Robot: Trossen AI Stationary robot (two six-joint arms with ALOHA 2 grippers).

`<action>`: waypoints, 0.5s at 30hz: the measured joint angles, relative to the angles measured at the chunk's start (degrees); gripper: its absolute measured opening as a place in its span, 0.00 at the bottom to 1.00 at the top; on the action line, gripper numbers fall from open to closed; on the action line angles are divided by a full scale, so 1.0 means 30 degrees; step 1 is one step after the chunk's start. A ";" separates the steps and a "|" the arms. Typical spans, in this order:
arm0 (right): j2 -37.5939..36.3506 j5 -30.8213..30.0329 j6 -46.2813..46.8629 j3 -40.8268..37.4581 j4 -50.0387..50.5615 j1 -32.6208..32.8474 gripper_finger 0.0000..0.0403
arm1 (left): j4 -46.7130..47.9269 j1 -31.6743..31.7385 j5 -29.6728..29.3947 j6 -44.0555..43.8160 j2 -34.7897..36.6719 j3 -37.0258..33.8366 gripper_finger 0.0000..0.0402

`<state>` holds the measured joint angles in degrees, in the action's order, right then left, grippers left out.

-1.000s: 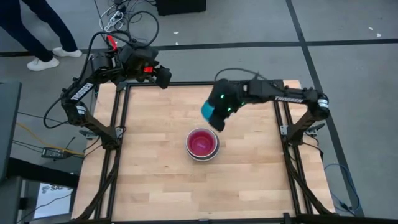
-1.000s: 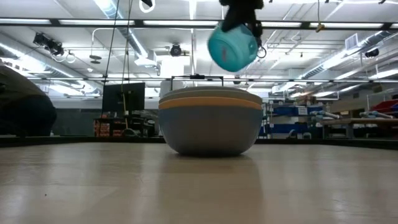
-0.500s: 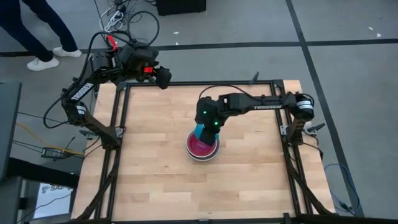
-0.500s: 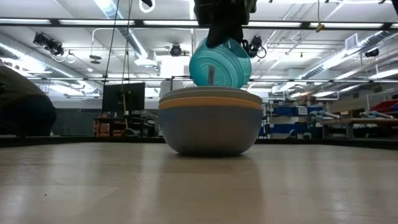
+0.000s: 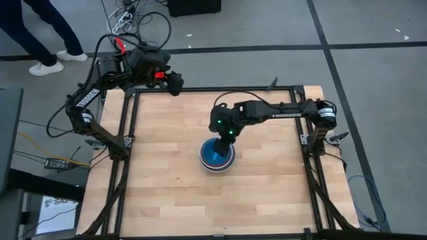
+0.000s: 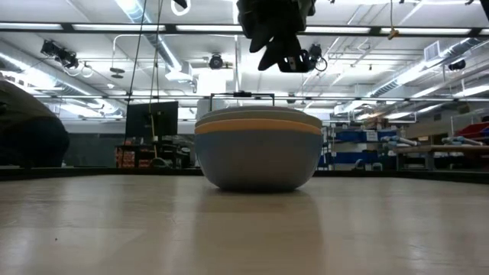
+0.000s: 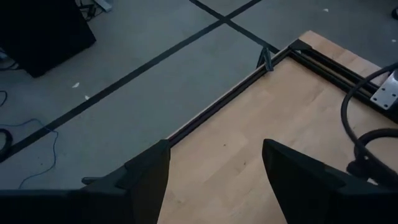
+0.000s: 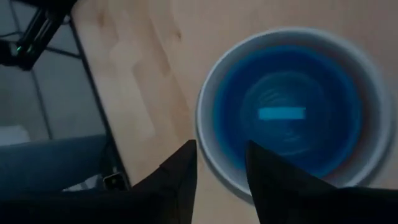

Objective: Nest bowls inside each other
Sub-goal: Return to Home Position

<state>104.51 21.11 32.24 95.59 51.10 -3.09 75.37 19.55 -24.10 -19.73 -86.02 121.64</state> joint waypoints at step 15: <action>-0.4278 -0.7312 -0.0635 0.0000 -0.1147 -0.0859 0.29 | 0.0556 0.0006 0.0058 0.0000 0.0000 0.0000 0.66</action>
<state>91.68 -0.83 30.33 95.59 47.66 -5.67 77.04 19.57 -23.92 -19.73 -86.02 121.64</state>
